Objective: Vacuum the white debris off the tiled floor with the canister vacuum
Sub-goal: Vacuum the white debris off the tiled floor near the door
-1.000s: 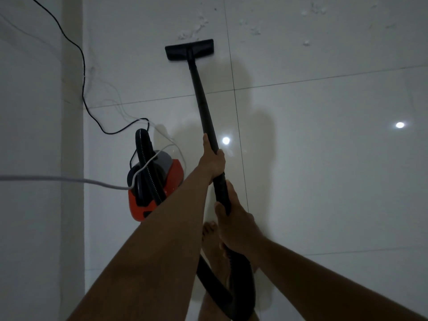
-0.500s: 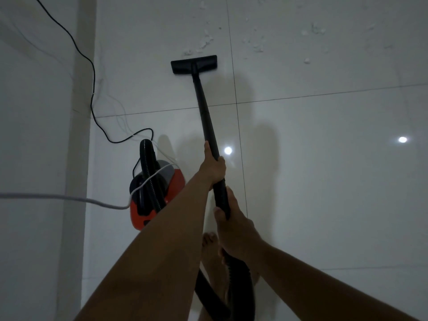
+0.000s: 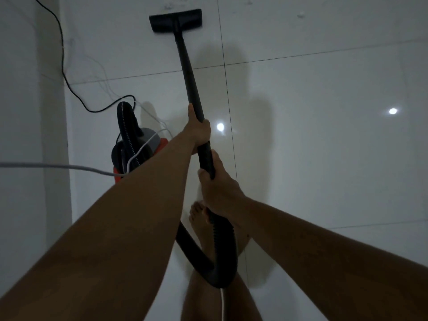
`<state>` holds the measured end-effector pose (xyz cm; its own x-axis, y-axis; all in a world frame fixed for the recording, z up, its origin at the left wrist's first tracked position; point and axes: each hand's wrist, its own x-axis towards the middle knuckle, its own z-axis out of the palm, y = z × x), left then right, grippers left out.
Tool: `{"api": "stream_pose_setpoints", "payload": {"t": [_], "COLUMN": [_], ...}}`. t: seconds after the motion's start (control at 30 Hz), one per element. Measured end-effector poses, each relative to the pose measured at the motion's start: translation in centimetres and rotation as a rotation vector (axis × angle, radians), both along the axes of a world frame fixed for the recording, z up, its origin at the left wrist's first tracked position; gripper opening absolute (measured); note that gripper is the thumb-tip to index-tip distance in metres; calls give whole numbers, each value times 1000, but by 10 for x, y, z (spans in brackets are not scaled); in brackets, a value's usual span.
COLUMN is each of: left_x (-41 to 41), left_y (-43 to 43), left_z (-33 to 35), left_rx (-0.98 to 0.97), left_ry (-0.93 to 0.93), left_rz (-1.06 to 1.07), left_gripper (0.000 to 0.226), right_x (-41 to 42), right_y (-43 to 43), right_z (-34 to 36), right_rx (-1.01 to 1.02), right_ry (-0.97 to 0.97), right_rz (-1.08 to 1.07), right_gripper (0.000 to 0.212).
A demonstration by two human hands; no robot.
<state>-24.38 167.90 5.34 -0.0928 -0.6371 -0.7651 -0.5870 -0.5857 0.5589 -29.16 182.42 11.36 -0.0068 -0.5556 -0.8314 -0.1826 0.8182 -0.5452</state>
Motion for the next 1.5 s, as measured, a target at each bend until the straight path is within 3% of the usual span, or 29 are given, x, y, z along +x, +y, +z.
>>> {"api": "stream_pose_setpoints", "payload": {"t": [0.6, 1.17, 1.5], "left_x": [0, -6, 4], "left_y": [-5, -117, -146], "left_z": [4, -5, 18], "left_rx": [8, -1, 28], "left_ry": [51, 71, 67], "left_rz": [37, 44, 24], "left_gripper": [73, 72, 72], "right_x": [0, -4, 7], "right_y": [1, -112, -139], "right_z": [-11, -26, 5], "right_rx": [-68, -28, -39], "right_ry": [29, 52, 60], "right_rz": [-2, 33, 40], "right_gripper": [52, 57, 62]}}
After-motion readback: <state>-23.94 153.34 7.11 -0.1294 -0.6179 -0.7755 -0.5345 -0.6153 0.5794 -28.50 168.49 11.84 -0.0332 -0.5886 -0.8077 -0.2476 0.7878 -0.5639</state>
